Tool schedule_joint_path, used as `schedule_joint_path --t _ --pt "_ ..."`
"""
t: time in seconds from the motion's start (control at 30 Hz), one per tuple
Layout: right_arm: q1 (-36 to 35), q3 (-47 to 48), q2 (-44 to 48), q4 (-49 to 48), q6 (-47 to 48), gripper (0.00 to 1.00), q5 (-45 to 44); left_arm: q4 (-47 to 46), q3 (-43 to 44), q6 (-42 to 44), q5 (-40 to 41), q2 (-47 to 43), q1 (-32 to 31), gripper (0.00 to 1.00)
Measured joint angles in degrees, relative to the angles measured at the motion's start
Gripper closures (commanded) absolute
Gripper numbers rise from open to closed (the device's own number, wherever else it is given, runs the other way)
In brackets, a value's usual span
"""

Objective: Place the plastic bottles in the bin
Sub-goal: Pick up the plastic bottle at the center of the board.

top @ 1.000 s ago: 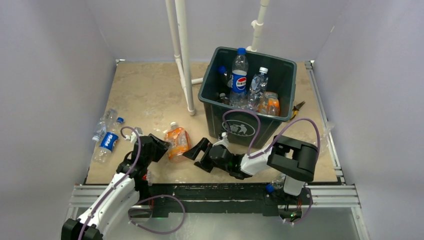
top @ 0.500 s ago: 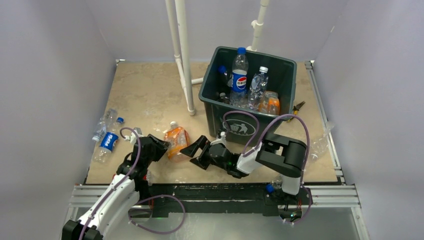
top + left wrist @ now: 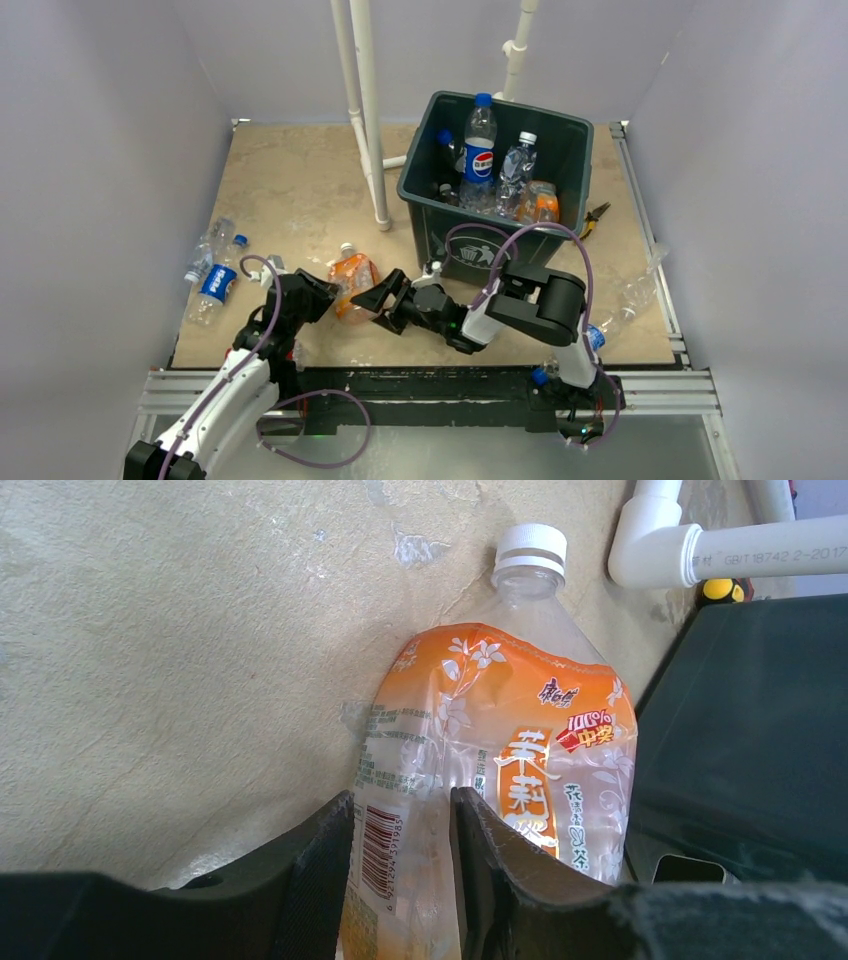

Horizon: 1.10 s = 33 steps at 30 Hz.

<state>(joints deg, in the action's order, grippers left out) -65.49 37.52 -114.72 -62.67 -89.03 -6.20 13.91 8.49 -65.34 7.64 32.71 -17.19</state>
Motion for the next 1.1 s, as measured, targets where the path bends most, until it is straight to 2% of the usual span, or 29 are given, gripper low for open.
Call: schedule_joint_path --t 0.3,0.4,0.47,0.57,0.7,0.9,1.1 --pt "0.11 1.16 -1.88 -1.25 0.37 0.26 0.17 0.07 -0.52 0.46 -0.13 -1.38 0.0 0.63" --pt "0.24 1.16 -2.32 -2.1 0.37 0.4 0.63 0.15 -0.59 1.03 -0.17 -1.73 0.0 0.62" --pt "0.35 1.03 -2.34 -2.47 0.55 0.48 1.11 0.31 -0.63 1.51 -0.35 -2.12 0.0 0.58" --pt "0.44 0.13 -2.34 -3.76 1.27 0.56 1.68 1.05 -0.63 2.19 -1.03 -2.8 0.0 0.41" --pt "0.74 -3.32 -1.64 -7.56 2.97 0.63 3.37 3.37 -0.66 2.51 -3.74 -4.42 -0.02 0.3" --pt "0.76 -9.55 5.03 -7.91 7.58 0.69 6.95 10.54 2.95 1.42 -6.54 -8.7 -0.13 0.26" --pt "0.09 -10.54 11.78 -8.72 11.8 0.74 10.32 18.69 12.68 0.98 -5.27 -9.9 -0.2 0.24"
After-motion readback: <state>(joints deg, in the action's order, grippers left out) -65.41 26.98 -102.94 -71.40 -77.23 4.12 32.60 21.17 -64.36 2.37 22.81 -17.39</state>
